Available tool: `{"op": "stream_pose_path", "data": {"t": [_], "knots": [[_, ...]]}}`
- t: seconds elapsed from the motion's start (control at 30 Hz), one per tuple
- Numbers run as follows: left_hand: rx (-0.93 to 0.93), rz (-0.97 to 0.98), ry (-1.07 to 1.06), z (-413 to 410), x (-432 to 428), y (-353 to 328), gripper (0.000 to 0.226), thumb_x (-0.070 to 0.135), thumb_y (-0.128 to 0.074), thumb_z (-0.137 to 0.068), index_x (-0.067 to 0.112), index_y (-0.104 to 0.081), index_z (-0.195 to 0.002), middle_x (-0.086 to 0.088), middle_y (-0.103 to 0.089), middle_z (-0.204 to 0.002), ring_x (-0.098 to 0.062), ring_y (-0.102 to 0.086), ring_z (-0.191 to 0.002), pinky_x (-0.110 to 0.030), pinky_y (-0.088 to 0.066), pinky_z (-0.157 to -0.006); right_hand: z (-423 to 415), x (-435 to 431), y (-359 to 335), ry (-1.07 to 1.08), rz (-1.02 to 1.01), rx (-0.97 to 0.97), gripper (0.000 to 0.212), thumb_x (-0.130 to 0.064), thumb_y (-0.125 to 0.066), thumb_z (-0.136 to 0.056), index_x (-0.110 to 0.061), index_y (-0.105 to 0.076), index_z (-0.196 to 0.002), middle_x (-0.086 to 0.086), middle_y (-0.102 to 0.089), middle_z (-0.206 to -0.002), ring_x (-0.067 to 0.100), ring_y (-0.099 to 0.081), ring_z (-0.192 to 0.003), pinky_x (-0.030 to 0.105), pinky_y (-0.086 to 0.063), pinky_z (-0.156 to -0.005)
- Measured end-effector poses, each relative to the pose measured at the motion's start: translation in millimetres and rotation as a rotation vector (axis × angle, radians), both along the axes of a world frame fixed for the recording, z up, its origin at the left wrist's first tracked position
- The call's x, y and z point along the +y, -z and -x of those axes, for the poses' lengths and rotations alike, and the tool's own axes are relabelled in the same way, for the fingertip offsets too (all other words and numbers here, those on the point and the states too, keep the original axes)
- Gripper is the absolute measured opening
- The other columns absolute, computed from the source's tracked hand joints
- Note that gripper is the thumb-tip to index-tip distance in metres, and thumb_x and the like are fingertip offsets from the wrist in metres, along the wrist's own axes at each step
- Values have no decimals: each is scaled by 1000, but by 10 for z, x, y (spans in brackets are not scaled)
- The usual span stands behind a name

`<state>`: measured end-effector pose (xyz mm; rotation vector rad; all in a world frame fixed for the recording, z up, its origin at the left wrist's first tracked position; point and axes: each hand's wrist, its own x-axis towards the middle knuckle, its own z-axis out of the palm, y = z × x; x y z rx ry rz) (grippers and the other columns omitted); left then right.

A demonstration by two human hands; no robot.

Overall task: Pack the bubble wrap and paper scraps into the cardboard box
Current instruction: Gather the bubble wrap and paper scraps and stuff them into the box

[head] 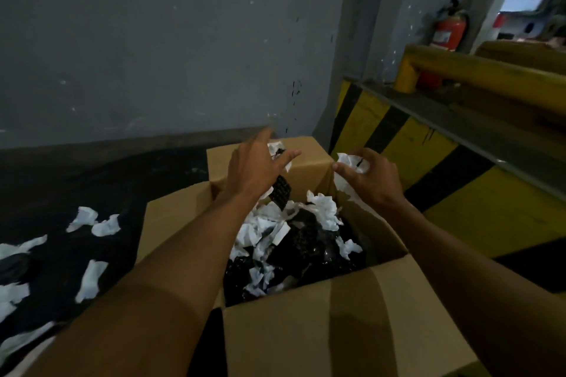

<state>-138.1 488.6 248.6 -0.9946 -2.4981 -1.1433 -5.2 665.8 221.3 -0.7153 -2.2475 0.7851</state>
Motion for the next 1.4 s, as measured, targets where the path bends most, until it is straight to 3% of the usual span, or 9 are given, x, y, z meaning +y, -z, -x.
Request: {"op": "stream_pose_path", "data": {"t": [0.13,0.3,0.5,0.73,0.83,0.9,1.0,1.17,1.4], "knots": [[-36,22,-24,185,103,404,64,61,-57,-84,20,-50,-132,-7,-58,-131,-28,-54,-118,-37,-44,-91,320,50,214,-17,-36,-65,49,-55,-64,-83,-18,-63,-114,1,-68,-107,11,-60,-80,24,-44,-65],[-99,116,-50,279,182,851,50,47,-45,-95,19,-36,-136,-12,-46,-131,-32,-55,-106,-37,-46,-78,635,149,551,-90,-35,-129,36,-52,-49,-94,-19,-59,-103,7,-59,-109,22,-56,-93,34,-43,-78],[-222,183,-35,370,237,1122,49,23,-50,-96,10,-28,-137,-20,-47,-129,-35,-51,-112,-41,-43,-88,820,239,853,-121,-125,-229,47,-45,-28,-95,-7,-54,-101,20,-53,-110,36,-46,-103,46,-35,-93],[-76,376,-149,440,264,1262,44,42,-40,-97,10,-47,-126,-16,-39,-129,-31,-40,-114,-42,-39,-93,1040,391,1023,-159,-69,-347,27,-39,-35,-100,-27,-55,-114,4,-56,-125,32,-46,-115,48,-38,-96],[17,424,-211,443,282,1263,42,37,-49,-93,16,-40,-128,-12,-43,-128,-29,-40,-115,-44,-36,-91,1067,393,1006,-192,-82,-294,17,-24,-52,-93,-24,-55,-109,6,-61,-115,31,-52,-106,46,-45,-88],[-16,376,-160,458,282,1239,45,26,-56,-89,20,-37,-130,-8,-50,-125,-30,-49,-114,-45,-36,-92,1072,399,1004,-197,-120,-253,14,-31,-60,-89,-21,-59,-99,6,-64,-104,30,-56,-98,45,-46,-85],[63,350,-127,501,245,1237,24,33,-53,-93,23,-56,-115,-4,-50,-119,-24,-51,-110,-42,-37,-91,1084,415,1003,-144,-230,-224,22,-33,-52,-94,-16,-63,-86,10,-63,-92,33,-55,-89,44,-45,-82],[44,249,-84,516,226,1147,28,25,-45,-97,15,-63,-116,-9,-60,-116,-26,-59,-99,-38,-46,-83,1043,398,828,-145,-173,-300,26,-8,-45,-94,-12,-51,-119,11,-61,-78,28,-55,-66,32,-34,-57],[23,147,-63,361,28,882,35,32,-48,-96,14,-60,-124,-7,-56,-126,-24,-58,-109,-40,-51,-86,832,250,593,-136,-203,-207,29,-29,-50,-96,-12,-57,-119,14,-64,-112,30,-59,-97,34,-44,-78]]}}
